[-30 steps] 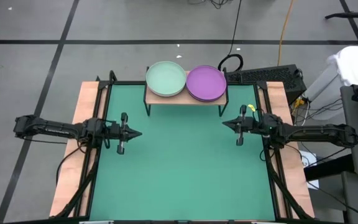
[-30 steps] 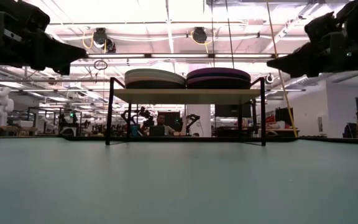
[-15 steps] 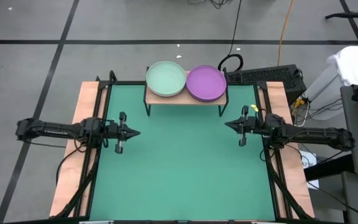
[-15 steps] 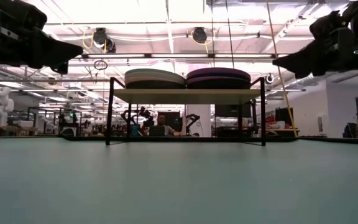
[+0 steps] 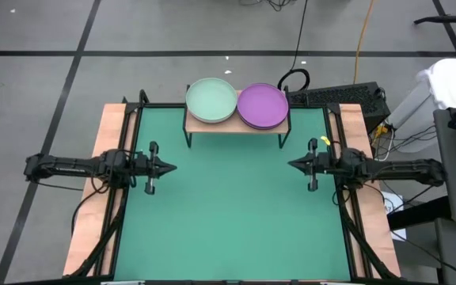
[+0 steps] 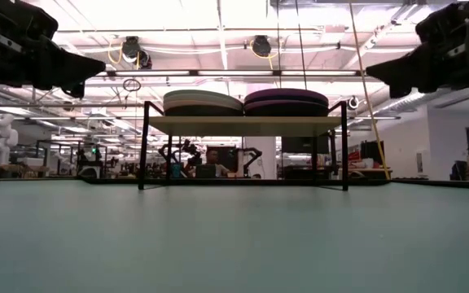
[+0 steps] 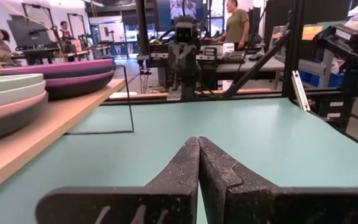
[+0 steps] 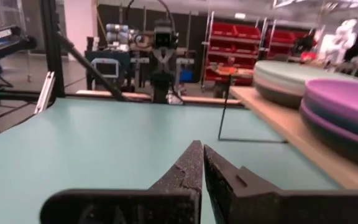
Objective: Place and stack plates onto a shelf
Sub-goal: Return to Home Position
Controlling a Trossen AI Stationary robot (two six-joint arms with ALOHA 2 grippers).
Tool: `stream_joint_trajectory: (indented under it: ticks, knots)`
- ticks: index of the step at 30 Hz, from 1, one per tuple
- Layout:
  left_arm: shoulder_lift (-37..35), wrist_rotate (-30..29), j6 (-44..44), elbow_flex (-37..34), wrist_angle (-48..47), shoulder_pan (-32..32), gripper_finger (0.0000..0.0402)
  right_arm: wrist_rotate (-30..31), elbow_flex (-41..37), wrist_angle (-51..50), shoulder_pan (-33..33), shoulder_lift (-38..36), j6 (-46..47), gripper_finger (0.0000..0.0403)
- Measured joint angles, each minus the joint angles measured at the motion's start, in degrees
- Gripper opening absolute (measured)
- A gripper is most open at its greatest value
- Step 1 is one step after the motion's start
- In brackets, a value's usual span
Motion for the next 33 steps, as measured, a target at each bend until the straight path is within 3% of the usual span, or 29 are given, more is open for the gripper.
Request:
stream_joint_trajectory:
  ticks: [5,13,19,33]
  knots:
    - [-1.3,-0.1,-0.7,0.0,0.4,0.0,0.0005,4.4,0.0,0.0,4.3,-3.2,-1.7,0.0]
    - [-5.1,-1.1,2.0,0.0,-1.8,0.1,0.0005,3.5,0.0,-4.6,8.5,-8.5,-2.5,0.0]
    - [-7.7,-2.0,2.2,0.0,-5.6,0.5,0.0005,4.0,0.0,-13.7,8.6,-12.5,-1.2,0.0]
    - [-8.0,-2.0,1.6,0.0,-9.2,0.5,0.0005,8.2,0.4,-14.4,5.9,-14.3,-2.7,0.0]
